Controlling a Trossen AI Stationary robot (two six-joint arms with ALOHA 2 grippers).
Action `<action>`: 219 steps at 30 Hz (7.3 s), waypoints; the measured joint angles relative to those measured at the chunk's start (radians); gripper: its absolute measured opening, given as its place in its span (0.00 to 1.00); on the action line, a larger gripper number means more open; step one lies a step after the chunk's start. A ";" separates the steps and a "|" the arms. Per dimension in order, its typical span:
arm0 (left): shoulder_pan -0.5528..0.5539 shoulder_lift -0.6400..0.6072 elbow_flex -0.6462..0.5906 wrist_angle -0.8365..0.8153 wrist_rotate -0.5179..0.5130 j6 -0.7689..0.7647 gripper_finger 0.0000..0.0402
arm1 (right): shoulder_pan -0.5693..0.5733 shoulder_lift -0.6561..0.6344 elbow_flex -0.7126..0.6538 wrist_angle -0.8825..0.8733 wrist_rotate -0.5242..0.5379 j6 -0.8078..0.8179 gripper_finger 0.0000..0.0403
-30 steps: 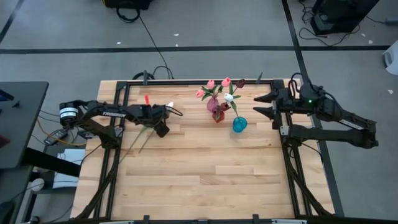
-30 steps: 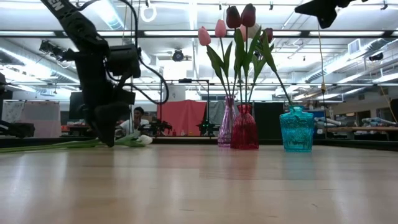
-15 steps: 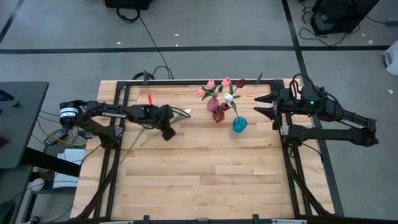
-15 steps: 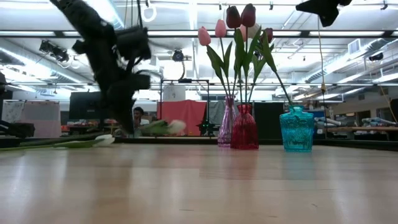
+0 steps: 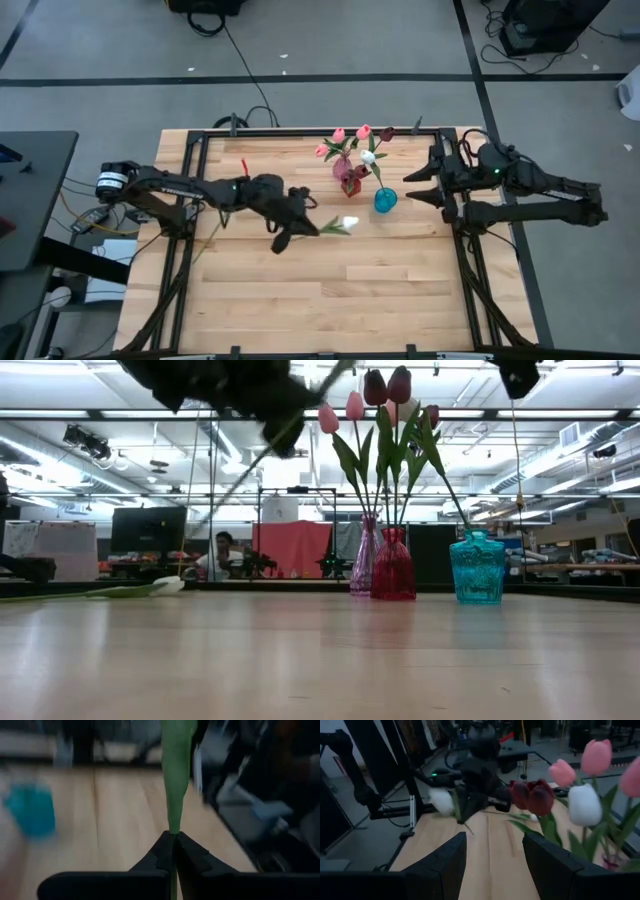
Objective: Sort flowers into vase by color
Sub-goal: Put the white flower into the blue vase
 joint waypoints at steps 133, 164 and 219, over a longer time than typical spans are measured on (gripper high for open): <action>0.017 -0.025 -0.165 -1.286 -0.682 -0.637 0.31 | 0.081 0.098 0.110 -0.506 0.531 0.129 0.37; 0.092 -0.285 -0.307 -0.860 -0.576 -0.483 0.01 | 0.155 0.089 0.110 -0.438 0.463 0.115 0.37; -0.054 0.766 0.691 0.782 -0.548 0.346 0.01 | 0.270 0.010 0.037 -0.335 0.739 0.225 0.37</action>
